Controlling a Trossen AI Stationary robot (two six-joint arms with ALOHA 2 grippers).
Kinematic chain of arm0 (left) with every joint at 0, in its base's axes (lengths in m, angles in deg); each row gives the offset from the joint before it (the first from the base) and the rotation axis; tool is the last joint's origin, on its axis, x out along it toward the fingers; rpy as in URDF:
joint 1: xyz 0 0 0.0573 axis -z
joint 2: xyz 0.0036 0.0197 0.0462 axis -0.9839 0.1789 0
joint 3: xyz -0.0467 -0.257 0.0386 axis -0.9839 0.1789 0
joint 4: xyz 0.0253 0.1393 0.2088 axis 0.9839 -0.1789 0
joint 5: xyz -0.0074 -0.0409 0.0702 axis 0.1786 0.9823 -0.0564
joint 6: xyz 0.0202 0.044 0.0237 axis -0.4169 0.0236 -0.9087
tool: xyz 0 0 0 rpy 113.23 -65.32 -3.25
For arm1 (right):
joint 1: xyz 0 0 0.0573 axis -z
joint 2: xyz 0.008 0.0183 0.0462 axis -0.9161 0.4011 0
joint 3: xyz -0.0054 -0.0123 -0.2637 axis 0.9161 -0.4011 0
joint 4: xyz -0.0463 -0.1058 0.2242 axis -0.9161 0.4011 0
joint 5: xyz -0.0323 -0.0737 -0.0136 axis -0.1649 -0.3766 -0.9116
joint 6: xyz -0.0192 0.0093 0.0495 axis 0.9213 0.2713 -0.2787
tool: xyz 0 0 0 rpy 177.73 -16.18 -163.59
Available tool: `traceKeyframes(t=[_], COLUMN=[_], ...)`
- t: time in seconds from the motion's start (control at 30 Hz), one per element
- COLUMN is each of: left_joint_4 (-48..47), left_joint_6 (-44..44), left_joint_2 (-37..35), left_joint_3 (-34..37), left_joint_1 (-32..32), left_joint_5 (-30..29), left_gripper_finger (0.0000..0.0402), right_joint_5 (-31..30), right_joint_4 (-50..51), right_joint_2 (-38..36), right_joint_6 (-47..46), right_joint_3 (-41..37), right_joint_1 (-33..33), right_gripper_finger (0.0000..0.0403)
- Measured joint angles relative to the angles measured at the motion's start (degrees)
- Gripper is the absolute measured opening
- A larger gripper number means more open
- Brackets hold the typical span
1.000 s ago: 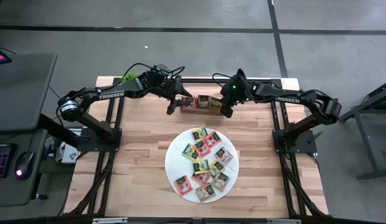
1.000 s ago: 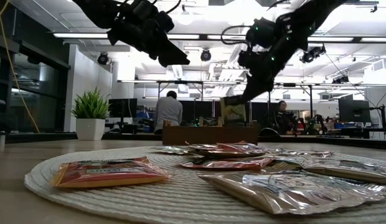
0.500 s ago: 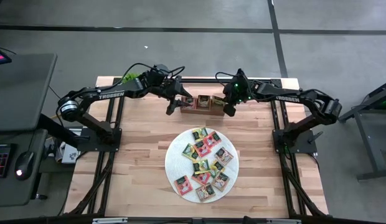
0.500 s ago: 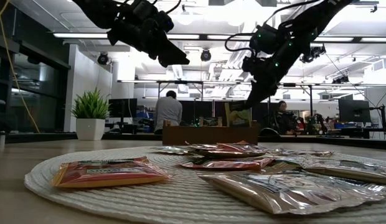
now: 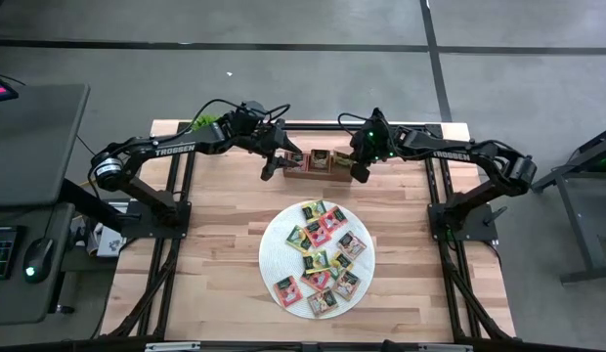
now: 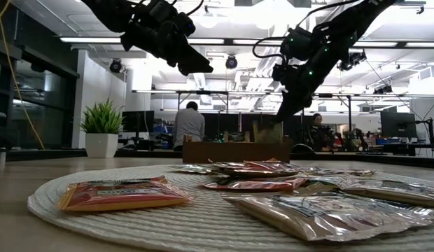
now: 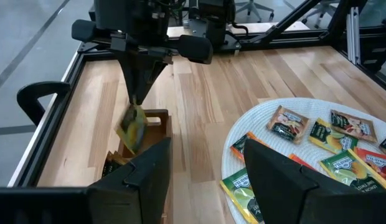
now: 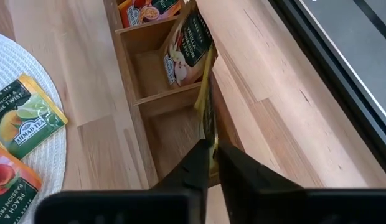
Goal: Pick & Place Tea
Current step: Put the yellow tea bag into the right section of the wooden organizer, then put the orange tea bag into the left section of the wooden organizer
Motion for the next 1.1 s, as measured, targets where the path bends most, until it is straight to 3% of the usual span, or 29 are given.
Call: traceKeyframes(t=[0.43,0.7,0.9,1.1], left_joint_4=[-1.63,-4.78,-4.59,-2.63], left_joint_6=[-0.02,-1.70,-1.70,-0.22], left_joint_2=[0.00,1.51,4.75,9.00], left_joint_3=[0.00,0.02,0.04,0.08], left_joint_1=[0.07,4.40,8.59,11.62], left_joint_5=[0.07,-1.49,-1.74,-2.61], left_gripper_finger=[0.0199,0.0199,0.0199,0.0199], right_joint_5=[-0.11,-4.77,-7.15,-9.37], right_joint_4=[0.27,1.29,3.23,6.07], right_joint_2=[0.00,-3.56,-8.53,-8.51], right_joint_6=[-4.59,-7.09,-14.85,-19.57], right_joint_3=[0.03,0.17,0.24,0.22], right_joint_1=[-0.88,-6.23,-11.76,-18.98], right_gripper_finger=[0.0152,0.0148,0.0137,0.0133])
